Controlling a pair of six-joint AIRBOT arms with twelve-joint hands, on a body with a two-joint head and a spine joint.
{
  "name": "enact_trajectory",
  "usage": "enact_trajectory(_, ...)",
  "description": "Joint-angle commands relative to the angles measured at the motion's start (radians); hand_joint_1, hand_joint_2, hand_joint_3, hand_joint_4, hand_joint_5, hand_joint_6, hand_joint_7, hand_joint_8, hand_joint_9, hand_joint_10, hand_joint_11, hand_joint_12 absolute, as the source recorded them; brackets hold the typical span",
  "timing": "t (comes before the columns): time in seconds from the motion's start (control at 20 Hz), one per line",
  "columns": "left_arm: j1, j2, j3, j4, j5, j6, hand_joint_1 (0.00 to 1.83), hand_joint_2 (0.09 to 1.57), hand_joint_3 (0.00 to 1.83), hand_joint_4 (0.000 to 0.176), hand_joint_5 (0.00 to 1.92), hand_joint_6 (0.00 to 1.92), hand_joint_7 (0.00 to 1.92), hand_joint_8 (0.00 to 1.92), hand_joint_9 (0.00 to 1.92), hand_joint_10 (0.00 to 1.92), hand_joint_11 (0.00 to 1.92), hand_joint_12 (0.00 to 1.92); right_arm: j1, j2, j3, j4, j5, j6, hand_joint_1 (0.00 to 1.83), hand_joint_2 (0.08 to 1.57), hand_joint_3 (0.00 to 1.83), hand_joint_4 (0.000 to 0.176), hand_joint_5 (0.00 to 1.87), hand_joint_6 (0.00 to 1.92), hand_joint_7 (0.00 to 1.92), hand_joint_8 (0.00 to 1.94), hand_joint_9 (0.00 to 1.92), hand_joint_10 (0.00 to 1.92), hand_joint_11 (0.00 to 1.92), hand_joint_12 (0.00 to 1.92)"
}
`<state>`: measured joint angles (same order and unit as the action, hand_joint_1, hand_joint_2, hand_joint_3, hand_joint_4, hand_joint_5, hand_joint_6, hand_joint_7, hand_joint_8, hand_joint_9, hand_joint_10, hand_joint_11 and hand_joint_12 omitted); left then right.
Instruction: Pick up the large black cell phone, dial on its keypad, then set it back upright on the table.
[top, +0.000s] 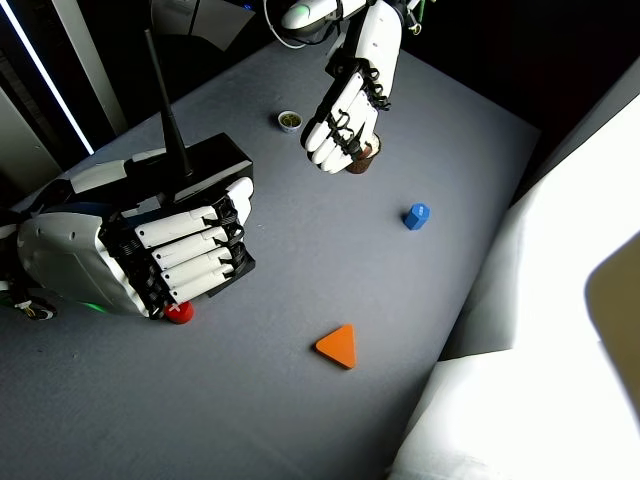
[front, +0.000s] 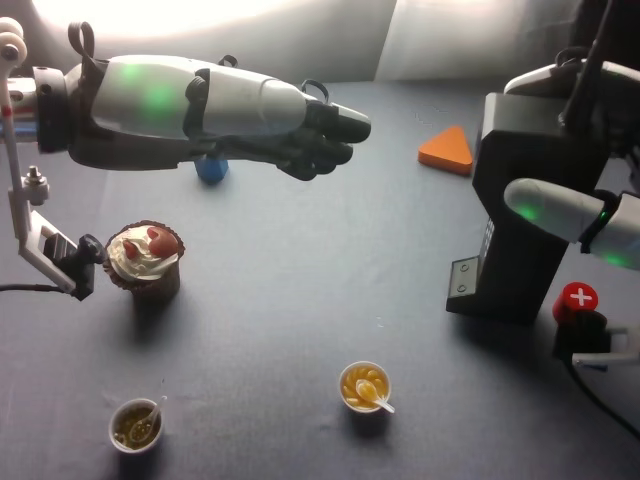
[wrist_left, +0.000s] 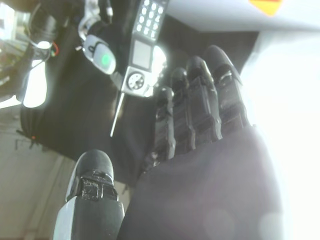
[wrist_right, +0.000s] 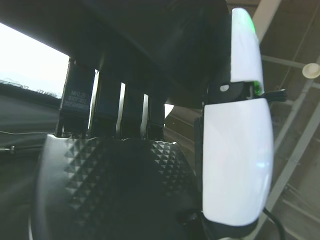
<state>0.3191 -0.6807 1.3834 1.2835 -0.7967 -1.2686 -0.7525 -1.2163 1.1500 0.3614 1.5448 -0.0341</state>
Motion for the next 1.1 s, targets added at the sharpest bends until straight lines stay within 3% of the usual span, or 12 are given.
enact_trajectory(0.0,-0.015,0.011,-0.001,-0.048,-0.048,-0.021,0.0,1.22,0.0,0.061,0.24,0.0,0.3,0.01,0.26,0.0,0.0,0.65,0.001,0.006,0.005,-0.022,0.131,0.016,1.38,1.11,0.0,0.0,0.97,0.91,0.96,0.95,0.93,1.27,0.85,1.36)
enact_trajectory(0.2,0.002,0.008,0.007,-0.047,-0.048,-0.022,0.0,1.22,0.0,0.064,0.22,0.0,0.31,0.0,0.27,0.0,0.0,0.63,0.001,0.003,0.023,-0.023,0.131,0.015,1.38,1.11,0.0,0.0,0.96,0.89,0.94,1.01,0.93,1.27,0.86,1.35)
enact_trajectory(0.25,0.005,0.007,0.01,-0.047,-0.048,-0.022,0.0,1.23,0.0,0.06,0.23,0.0,0.29,0.0,0.27,0.0,0.0,0.67,0.001,0.003,0.026,-0.023,0.132,0.015,1.4,1.11,0.0,0.0,1.01,0.81,0.95,1.0,0.91,1.27,0.84,1.43)
enact_trajectory(0.35,0.009,0.007,0.021,-0.046,-0.048,-0.022,0.0,1.23,0.0,0.06,0.22,0.0,0.28,0.0,0.26,0.0,0.0,0.67,0.001,0.003,0.027,-0.023,0.135,0.015,1.38,1.1,0.0,0.0,1.01,0.83,0.98,0.94,0.94,1.24,0.87,1.34)
enact_trajectory(0.4,0.014,0.007,0.026,-0.046,-0.048,-0.022,0.0,1.23,0.0,0.059,0.23,0.0,0.28,0.0,0.27,0.0,0.0,0.67,0.001,0.003,0.027,-0.023,0.139,0.015,1.47,1.1,0.0,0.0,0.98,0.81,0.96,0.93,0.93,1.15,0.87,1.53)
enact_trajectory(0.6,0.0,0.014,0.021,-0.037,-0.054,-0.022,0.0,1.24,0.0,0.063,0.22,0.0,0.28,0.0,0.27,0.0,0.0,0.68,0.001,0.003,0.027,-0.023,0.141,0.015,1.49,1.09,0.0,0.0,1.01,0.77,0.98,0.88,0.93,1.1,0.87,1.56)
enact_trajectory(0.65,0.001,0.02,0.012,-0.035,-0.055,-0.022,0.0,1.23,0.0,0.062,0.2,0.0,0.26,0.0,0.25,0.0,0.0,0.65,0.001,-0.001,0.028,-0.024,0.143,0.015,1.49,1.1,0.0,0.0,0.98,0.8,0.94,0.96,0.89,1.16,0.85,1.59)
enact_trajectory(0.7,0.003,0.022,0.005,-0.035,-0.055,-0.022,0.0,1.23,0.0,0.068,0.21,0.01,0.27,0.0,0.25,0.0,0.0,0.62,0.002,-0.006,0.033,-0.028,0.154,0.014,1.49,1.1,0.0,0.0,1.01,0.76,0.95,0.93,0.9,1.14,0.85,1.58)
enact_trajectory(0.75,0.001,0.022,0.002,-0.033,-0.054,-0.022,0.0,1.23,0.0,0.069,0.21,0.0,0.26,0.0,0.24,0.0,0.0,0.61,0.002,-0.009,0.038,-0.036,0.17,0.014,1.4,1.1,0.0,0.0,1.01,0.84,0.97,0.95,0.91,1.23,0.85,1.41)
enact_trajectory(0.8,0.006,0.022,0.001,-0.031,-0.054,-0.022,0.0,1.24,0.0,0.067,0.22,0.0,0.27,0.0,0.25,0.0,0.0,0.61,0.002,-0.009,0.04,-0.043,0.185,0.014,1.38,1.1,0.0,0.0,1.01,0.85,0.97,0.95,0.92,1.25,0.86,1.38)
enact_trajectory(1.05,0.041,0.048,-0.023,-0.03,-0.054,-0.019,0.0,1.24,0.0,0.064,0.21,0.0,0.27,0.0,0.25,0.0,0.0,0.66,-0.009,-0.025,0.059,-0.041,0.208,0.015,1.38,1.1,0.0,0.0,1.02,0.83,0.98,0.93,0.93,1.25,0.86,1.34)
